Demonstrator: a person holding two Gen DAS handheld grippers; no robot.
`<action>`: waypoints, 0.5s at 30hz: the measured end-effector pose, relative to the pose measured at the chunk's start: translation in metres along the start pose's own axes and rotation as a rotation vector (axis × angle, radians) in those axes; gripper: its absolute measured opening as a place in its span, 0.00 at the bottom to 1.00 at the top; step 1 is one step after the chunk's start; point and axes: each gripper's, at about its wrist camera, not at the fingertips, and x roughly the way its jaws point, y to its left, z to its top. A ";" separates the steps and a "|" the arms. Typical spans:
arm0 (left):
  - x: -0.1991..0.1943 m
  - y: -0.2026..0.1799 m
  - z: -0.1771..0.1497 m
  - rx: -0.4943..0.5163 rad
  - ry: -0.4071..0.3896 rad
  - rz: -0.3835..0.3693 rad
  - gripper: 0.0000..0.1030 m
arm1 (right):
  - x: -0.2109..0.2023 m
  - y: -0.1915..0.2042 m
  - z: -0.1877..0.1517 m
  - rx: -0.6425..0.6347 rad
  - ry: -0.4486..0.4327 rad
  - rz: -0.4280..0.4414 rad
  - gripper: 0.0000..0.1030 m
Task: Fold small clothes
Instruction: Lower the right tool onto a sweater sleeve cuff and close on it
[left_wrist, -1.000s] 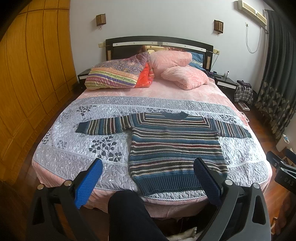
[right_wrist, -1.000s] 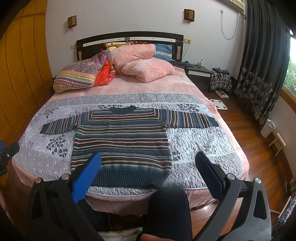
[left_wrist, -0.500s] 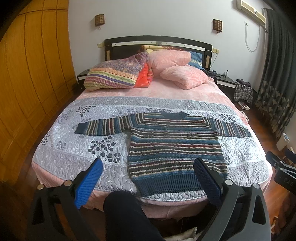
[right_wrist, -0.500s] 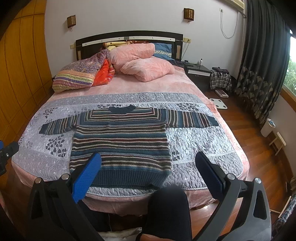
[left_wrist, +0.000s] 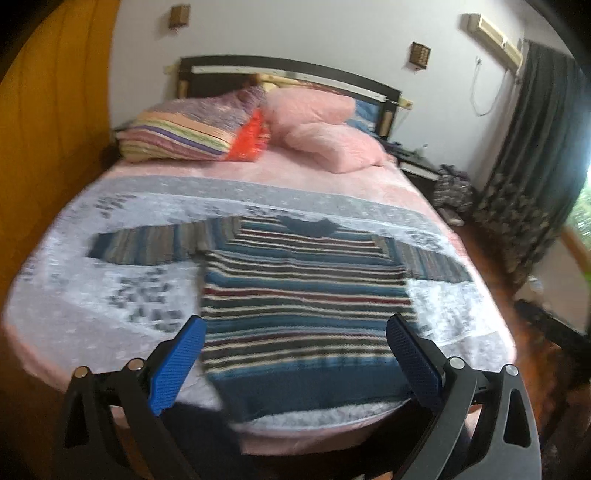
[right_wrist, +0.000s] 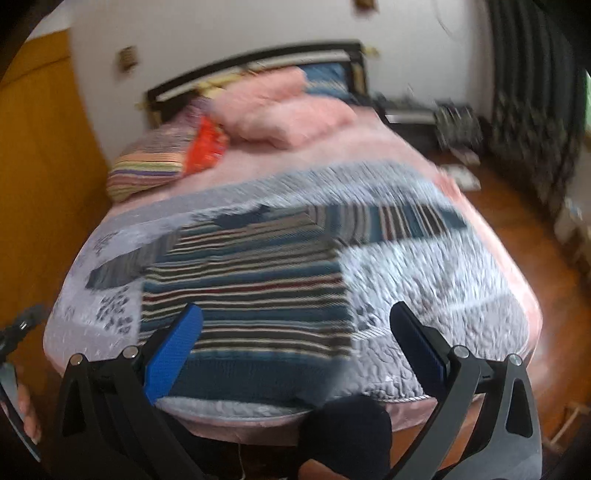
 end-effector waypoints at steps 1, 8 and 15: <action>0.011 0.004 0.002 -0.020 -0.004 -0.029 0.96 | 0.013 -0.017 0.005 0.033 0.020 -0.005 0.97; 0.098 0.021 0.014 -0.107 0.030 -0.143 0.96 | 0.110 -0.167 0.031 0.406 0.055 -0.004 0.97; 0.163 0.029 0.019 -0.150 0.119 -0.116 0.96 | 0.213 -0.297 0.040 0.779 0.122 0.057 0.63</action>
